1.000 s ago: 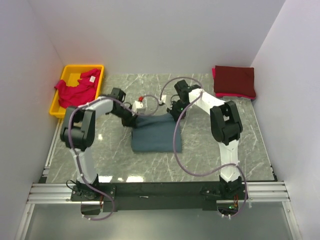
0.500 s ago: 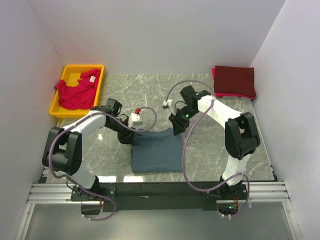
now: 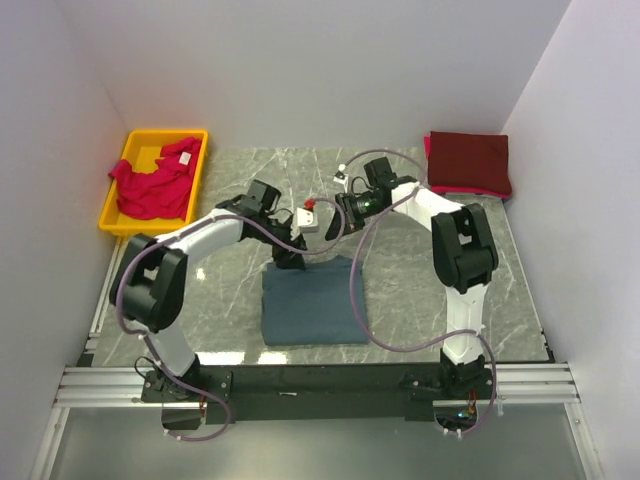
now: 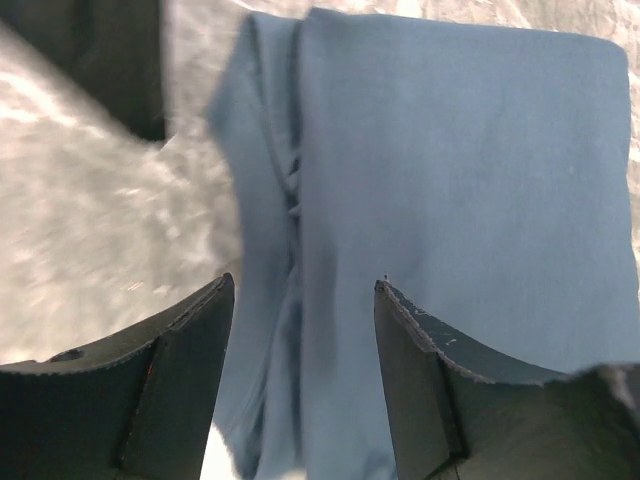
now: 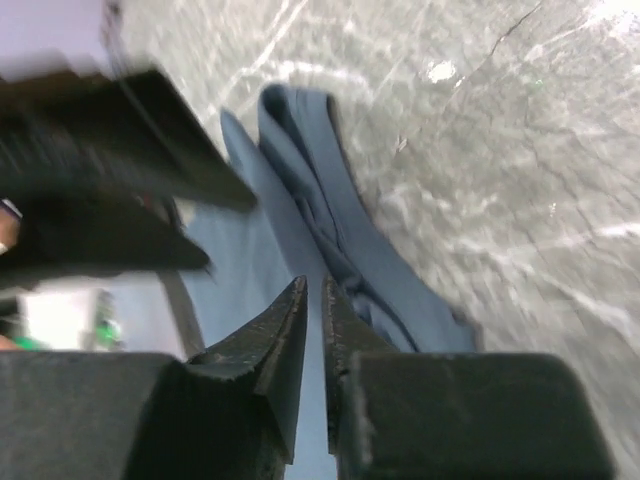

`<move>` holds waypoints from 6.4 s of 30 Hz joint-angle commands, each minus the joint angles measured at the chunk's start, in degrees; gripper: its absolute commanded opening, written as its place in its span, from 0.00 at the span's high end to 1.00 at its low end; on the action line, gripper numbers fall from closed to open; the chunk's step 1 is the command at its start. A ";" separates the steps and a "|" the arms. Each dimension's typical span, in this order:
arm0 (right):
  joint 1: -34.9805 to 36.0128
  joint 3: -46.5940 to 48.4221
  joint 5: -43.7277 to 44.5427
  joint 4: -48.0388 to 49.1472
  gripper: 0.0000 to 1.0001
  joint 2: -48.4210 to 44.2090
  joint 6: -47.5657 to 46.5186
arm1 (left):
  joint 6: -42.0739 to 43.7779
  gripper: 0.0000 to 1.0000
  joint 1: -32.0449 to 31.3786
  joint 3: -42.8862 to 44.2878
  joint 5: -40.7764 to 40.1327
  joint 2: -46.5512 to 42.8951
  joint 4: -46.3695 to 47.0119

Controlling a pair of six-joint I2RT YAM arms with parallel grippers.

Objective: Fold and stack the t-shirts
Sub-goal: Fold the tshirt

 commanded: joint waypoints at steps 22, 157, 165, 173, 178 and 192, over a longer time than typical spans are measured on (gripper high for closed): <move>2.51 -4.78 -9.32 21.89 0.90 10.36 24.89 | 1.05 0.72 -6.67 5.47 -0.73 10.16 -4.48; -8.65 -11.11 13.88 1.23 0.47 -1.59 8.19 | -52.21 0.51 13.63 -2.80 -13.74 6.37 10.19; -8.48 -10.85 13.09 1.50 0.51 0.08 8.72 | -53.35 0.54 13.63 -2.44 -10.57 9.54 11.42; -8.48 -11.64 12.13 2.29 0.74 -0.35 8.72 | -54.32 0.73 13.89 -3.50 -8.64 8.76 13.34; -8.56 -13.21 12.56 3.34 0.98 -4.22 8.90 | -54.15 0.99 15.91 -5.69 -8.29 3.13 13.97; -9.88 -18.15 19.86 8.53 1.00 -12.50 8.02 | -50.89 0.99 21.80 -10.44 -11.19 -2.16 12.38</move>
